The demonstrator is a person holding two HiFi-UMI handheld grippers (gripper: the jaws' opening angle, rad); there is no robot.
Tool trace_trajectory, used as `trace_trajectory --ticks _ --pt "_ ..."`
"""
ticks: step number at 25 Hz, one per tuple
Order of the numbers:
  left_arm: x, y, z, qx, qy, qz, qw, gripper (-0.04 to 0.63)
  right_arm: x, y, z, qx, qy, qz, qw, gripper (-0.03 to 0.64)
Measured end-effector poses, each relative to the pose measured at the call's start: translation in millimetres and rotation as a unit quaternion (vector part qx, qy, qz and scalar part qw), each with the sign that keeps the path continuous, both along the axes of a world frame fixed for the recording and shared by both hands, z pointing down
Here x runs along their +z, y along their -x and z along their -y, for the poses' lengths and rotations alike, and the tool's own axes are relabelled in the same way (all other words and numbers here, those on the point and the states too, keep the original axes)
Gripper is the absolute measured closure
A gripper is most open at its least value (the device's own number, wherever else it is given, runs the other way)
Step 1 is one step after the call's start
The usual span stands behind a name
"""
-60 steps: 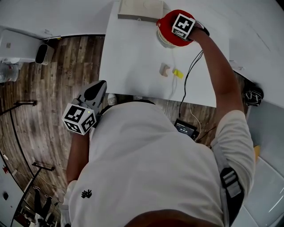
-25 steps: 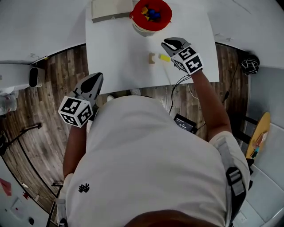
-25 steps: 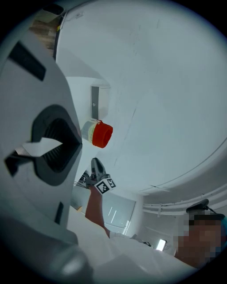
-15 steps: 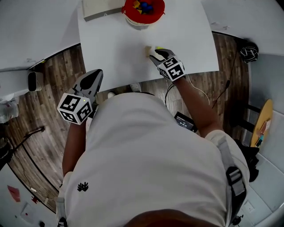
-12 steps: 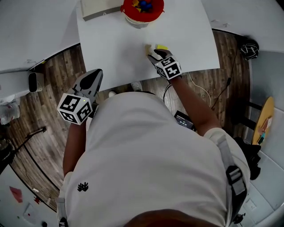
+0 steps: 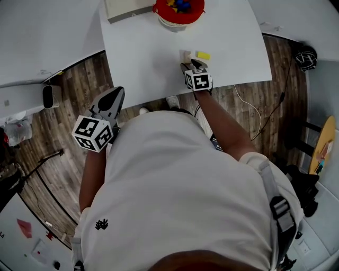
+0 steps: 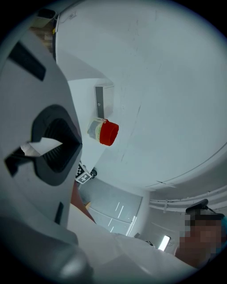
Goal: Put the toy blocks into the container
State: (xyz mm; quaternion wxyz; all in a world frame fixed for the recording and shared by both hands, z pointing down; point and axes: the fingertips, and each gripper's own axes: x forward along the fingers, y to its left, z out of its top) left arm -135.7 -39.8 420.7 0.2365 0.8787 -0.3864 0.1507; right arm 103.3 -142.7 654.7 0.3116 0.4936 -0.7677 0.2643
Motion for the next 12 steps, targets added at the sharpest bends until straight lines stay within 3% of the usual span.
trace_trajectory --ticks 7,12 --pt "1 9 -5 -0.007 0.0 0.002 1.0 0.589 5 -3 6 0.014 -0.004 -0.02 1.0 0.476" --pt "2 14 -8 -0.01 0.001 0.001 0.9999 0.589 5 -3 4 0.004 -0.004 -0.024 1.0 0.482"
